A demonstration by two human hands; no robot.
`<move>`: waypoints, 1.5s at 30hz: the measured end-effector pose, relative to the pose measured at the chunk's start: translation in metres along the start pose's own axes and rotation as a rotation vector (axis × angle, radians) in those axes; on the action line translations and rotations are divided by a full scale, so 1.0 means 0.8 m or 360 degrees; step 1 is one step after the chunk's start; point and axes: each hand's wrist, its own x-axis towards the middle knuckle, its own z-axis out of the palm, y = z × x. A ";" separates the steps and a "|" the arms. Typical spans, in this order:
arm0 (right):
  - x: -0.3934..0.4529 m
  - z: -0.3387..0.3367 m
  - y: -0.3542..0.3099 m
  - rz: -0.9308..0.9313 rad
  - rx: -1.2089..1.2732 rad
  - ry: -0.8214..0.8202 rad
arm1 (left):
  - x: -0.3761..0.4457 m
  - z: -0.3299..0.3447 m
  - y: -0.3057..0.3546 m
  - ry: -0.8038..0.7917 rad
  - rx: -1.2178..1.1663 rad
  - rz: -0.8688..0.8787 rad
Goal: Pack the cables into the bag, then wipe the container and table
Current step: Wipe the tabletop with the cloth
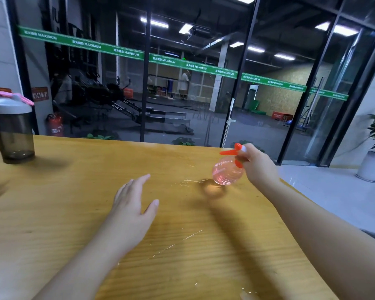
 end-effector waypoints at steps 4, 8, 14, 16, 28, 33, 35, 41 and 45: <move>-0.001 -0.014 -0.063 -0.0150 0.0169 -0.0004 | 0.007 -0.003 -0.002 0.0044 0.0067 -0.0001; 0.008 -0.022 -0.127 -0.0121 0.0625 -0.0093 | 0.021 -0.012 0.010 0.0069 0.0198 0.0089; -0.022 -0.018 -0.212 0.0097 0.1213 -0.0448 | 0.037 -0.041 0.027 0.0198 0.0492 0.0228; -0.041 -0.014 -0.236 0.0035 0.1336 -0.0549 | 0.037 -0.054 0.026 0.0255 0.0577 0.0259; -0.103 0.011 -0.353 -0.0175 0.1955 -0.1025 | 0.000 -0.144 -0.016 0.0733 0.0441 0.0194; -0.139 0.025 -0.404 -0.0319 0.2101 -0.1141 | -0.027 -0.200 -0.042 0.0800 0.0459 0.0140; -0.152 0.030 -0.420 -0.0322 0.2156 -0.1235 | -0.039 -0.219 -0.055 0.0803 0.0423 0.0067; -0.171 0.047 -0.441 -0.0198 0.2108 -0.1398 | -0.071 -0.255 -0.092 0.0994 0.0229 -0.0182; -0.179 0.061 -0.442 -0.0147 0.1904 -0.1474 | -0.084 -0.276 -0.109 0.1096 0.0172 -0.0228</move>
